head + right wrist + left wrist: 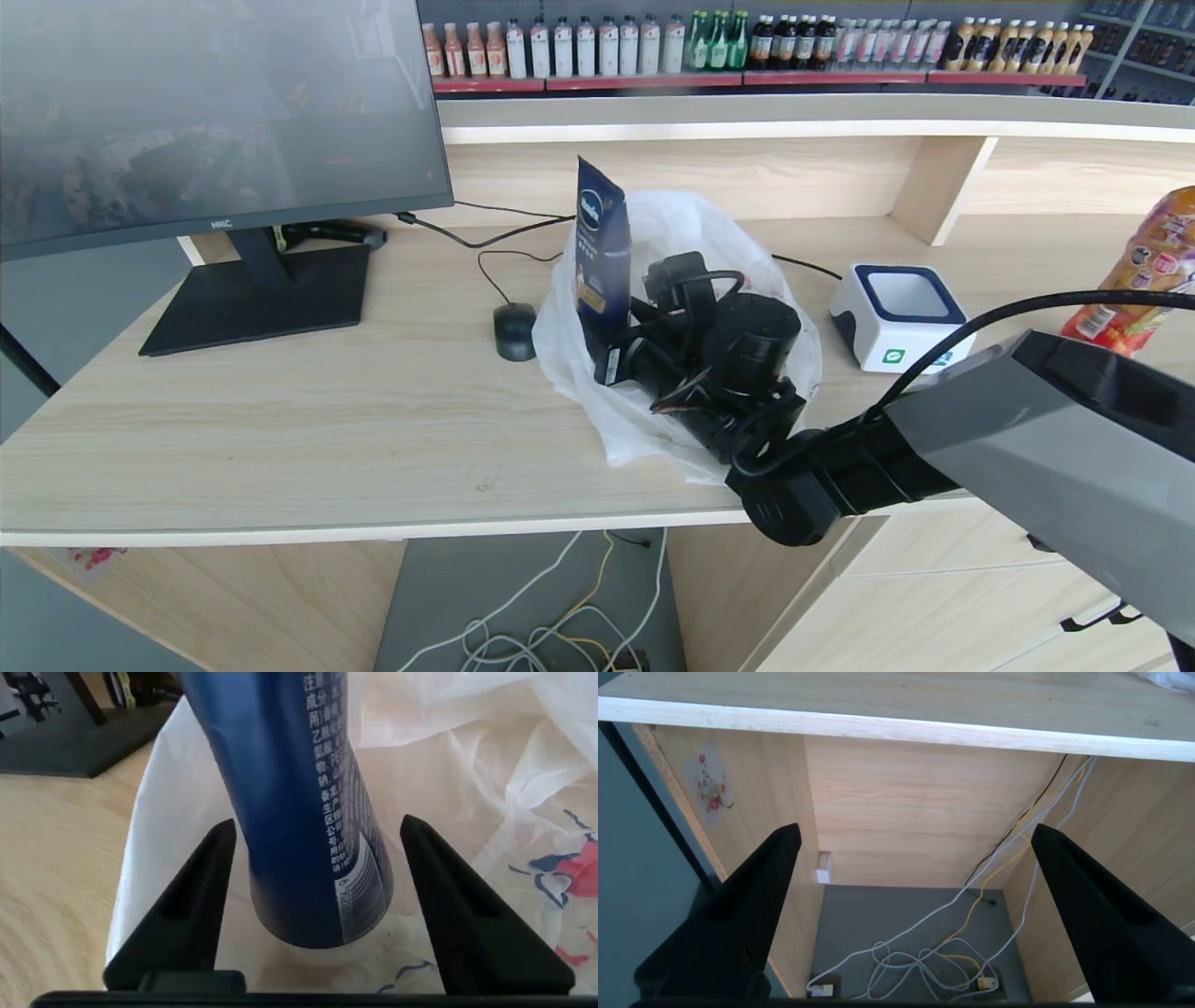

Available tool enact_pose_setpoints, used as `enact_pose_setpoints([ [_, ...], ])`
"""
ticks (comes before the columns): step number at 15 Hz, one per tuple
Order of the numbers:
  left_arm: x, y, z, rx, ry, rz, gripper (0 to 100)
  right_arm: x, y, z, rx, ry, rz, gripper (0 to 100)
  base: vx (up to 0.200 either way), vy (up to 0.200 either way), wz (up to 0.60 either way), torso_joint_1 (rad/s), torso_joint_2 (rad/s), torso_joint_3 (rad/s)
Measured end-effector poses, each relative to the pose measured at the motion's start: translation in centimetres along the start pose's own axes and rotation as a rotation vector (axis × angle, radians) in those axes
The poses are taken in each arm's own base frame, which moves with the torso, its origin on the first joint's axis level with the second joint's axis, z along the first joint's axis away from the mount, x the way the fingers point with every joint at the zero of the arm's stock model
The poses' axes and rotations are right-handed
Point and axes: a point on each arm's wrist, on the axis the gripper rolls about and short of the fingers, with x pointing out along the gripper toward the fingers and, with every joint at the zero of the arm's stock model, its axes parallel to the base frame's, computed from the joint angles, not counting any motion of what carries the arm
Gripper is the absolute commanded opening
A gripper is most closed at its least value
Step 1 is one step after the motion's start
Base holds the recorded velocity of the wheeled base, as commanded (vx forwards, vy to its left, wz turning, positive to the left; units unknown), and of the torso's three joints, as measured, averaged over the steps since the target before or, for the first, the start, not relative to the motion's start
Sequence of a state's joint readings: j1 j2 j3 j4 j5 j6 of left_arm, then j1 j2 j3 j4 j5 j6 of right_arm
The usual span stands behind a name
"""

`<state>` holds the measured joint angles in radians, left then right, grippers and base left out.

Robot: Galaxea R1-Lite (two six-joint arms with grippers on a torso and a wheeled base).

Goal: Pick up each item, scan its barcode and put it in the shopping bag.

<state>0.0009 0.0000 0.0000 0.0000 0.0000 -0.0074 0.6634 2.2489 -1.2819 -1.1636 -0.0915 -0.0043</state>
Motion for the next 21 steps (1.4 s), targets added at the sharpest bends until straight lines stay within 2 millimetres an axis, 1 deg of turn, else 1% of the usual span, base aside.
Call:
enact_pose_setpoints([
  [4,0.0,0.0,0.0,0.000,0.000,0.000,100,0.0,0.0,0.1,0.008,-0.012,-0.001,100,0.000,0.000,0.00,0.000,0.00,0.000],
  [7,0.0,0.0,0.0,0.000,0.000,0.000,100,-0.5,-0.4,1.5,0.008,-0.033,-0.008,100,0.000,0.000,0.00,0.000,0.00,0.000],
  [12,0.0,0.0,0.0,0.000,0.000,0.000,100,-1.5,-3.3,4.9,-0.004,-0.090,-0.075,100,0.000,0.000,0.00,0.000,0.00,0.000],
  [14,0.0,0.0,0.0,0.000,0.000,0.001,100,-2.5,-4.5,7.1,-0.005,-0.097,-0.100,100,0.000,0.000,0.00,0.000,0.00,0.000],
  [17,0.0,0.0,0.0,0.000,0.000,0.000,100,-4.4,-7.5,8.9,-0.004,-0.097,-0.155,100,0.000,0.000,0.00,0.000,0.00,0.000],
  [21,0.0,0.0,0.0,0.000,0.000,0.001,100,-5.6,-7.6,10.6,-0.007,-0.129,-0.158,100,0.000,0.000,0.00,0.000,0.00,0.000],
])
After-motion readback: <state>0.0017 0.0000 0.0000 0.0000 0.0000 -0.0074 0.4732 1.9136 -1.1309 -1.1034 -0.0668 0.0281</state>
